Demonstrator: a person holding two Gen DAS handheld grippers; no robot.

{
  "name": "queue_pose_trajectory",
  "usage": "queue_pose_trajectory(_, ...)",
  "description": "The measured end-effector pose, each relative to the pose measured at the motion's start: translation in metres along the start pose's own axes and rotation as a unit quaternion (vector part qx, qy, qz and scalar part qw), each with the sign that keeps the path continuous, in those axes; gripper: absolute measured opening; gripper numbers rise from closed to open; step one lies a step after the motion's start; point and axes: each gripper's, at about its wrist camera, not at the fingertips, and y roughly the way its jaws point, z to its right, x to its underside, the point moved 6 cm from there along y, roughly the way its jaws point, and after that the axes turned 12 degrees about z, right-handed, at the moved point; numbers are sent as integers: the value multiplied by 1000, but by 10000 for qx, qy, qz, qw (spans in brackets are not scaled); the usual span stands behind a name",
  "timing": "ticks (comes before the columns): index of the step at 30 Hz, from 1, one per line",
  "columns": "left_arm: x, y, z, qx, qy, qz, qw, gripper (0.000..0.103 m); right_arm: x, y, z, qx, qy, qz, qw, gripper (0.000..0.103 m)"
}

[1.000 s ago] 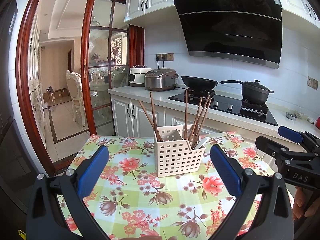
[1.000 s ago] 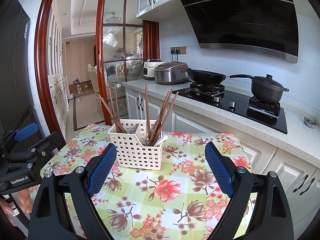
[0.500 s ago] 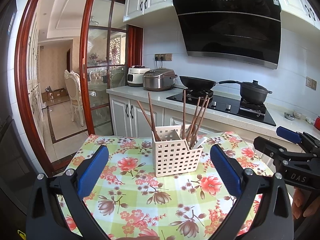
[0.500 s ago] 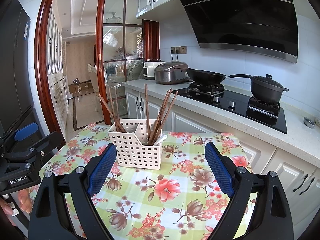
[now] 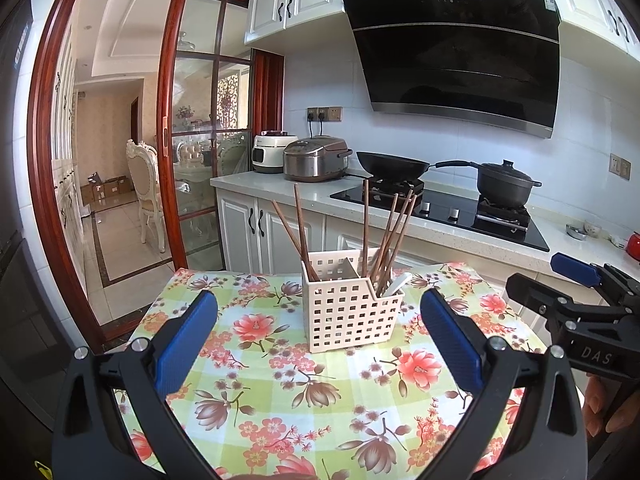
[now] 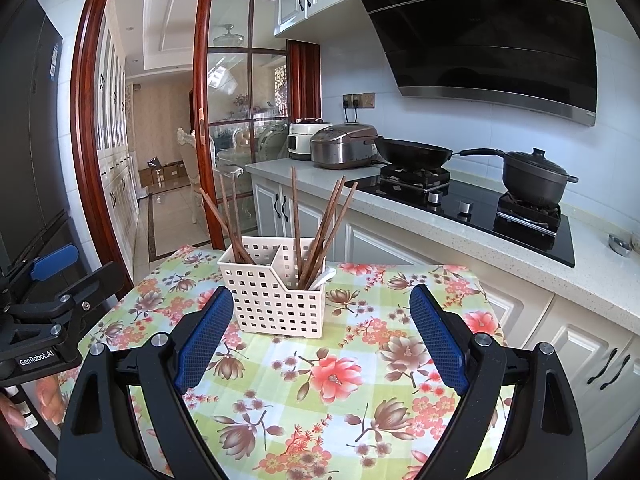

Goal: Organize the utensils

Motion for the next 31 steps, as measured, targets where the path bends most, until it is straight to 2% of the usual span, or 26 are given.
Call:
queue_pose_trajectory(18, -1, -2, 3, 40, 35, 153, 9999, 98, 0, -4, 0, -44, -19, 15, 10000, 85)
queue_pose_trajectory(20, 1, 0, 1, -66, 71, 106, 9999, 98, 1, -5, 0, -53, -32, 2, 10000, 85)
queue_pose_trajectory(31, 6, 4, -4, 9, -42, 27, 10000, 98, 6, -1, 3, -43, -48, -47, 10000, 85)
